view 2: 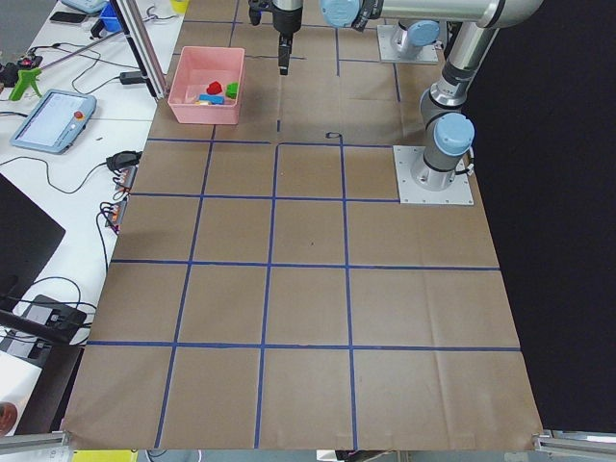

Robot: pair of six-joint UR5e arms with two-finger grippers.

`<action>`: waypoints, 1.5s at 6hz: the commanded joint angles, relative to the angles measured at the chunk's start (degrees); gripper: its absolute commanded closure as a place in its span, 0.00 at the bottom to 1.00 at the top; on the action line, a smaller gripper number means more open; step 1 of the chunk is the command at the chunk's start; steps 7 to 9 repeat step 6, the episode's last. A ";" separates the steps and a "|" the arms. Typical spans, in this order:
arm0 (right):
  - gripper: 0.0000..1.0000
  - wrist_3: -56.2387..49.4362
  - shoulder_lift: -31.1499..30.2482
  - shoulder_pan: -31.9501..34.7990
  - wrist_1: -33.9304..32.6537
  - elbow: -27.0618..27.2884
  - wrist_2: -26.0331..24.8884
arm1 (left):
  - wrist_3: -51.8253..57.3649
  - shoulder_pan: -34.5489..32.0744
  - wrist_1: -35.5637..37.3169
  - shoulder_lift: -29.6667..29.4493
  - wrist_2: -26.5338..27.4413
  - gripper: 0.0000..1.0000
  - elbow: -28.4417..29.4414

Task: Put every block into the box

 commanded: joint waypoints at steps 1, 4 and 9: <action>0.00 0.12 0.06 -0.01 0.03 0.00 -0.08 | 0.00 0.07 0.00 0.01 0.02 0.01 -0.02; 0.00 0.12 0.14 -0.01 0.03 -0.09 0.36 | 0.00 -0.01 0.00 0.01 0.02 0.01 -0.11; 0.00 0.12 0.14 -0.01 0.12 -0.09 0.45 | 0.00 -0.01 -0.09 0.09 0.11 0.01 -0.20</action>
